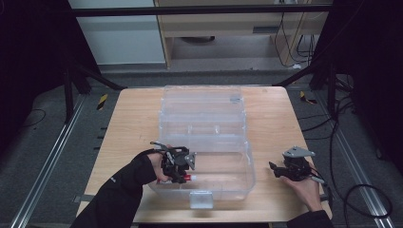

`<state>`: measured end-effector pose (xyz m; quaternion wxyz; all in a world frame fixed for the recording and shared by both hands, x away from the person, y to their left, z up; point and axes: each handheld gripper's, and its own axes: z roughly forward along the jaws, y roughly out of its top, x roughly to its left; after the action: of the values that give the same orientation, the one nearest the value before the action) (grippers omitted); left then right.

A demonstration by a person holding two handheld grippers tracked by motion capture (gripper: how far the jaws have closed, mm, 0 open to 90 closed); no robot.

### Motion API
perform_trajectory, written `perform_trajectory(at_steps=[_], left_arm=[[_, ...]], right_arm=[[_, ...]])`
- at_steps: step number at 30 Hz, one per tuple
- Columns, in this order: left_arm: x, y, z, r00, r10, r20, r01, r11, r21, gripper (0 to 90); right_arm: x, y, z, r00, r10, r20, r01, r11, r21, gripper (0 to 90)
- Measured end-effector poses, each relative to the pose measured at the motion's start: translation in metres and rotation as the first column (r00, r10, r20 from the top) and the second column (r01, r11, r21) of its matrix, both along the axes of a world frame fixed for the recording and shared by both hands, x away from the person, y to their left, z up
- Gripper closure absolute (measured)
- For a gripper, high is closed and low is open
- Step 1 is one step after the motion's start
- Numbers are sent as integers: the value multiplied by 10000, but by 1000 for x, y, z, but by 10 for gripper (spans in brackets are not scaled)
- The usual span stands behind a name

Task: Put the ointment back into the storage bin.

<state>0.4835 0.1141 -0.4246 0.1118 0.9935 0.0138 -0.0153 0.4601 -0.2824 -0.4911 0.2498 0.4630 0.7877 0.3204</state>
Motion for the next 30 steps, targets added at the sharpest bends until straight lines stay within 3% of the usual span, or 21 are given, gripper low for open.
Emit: perform_trajectory(at_steps=[11,20,26,30], left_arm=[[4,0,-10,9998,-108,-148,109,9999,59,702],[4,-2,-15,9997,-147,-195,155,9989,431,697],[2,1,-12,10000,-2,-76,3,9999,171,684],[1,6,-5,9999,147,84,-143,9992,-363,662]], right_arm=[[0,1,0,10000,41,-14,-41,10000,-42,322],[0,0,0,10000,89,-16,-89,9999,-66,320],[0,1,0,9999,104,7,-104,9999,-95,320],[0,0,0,10000,91,9,-91,9999,-85,320]])
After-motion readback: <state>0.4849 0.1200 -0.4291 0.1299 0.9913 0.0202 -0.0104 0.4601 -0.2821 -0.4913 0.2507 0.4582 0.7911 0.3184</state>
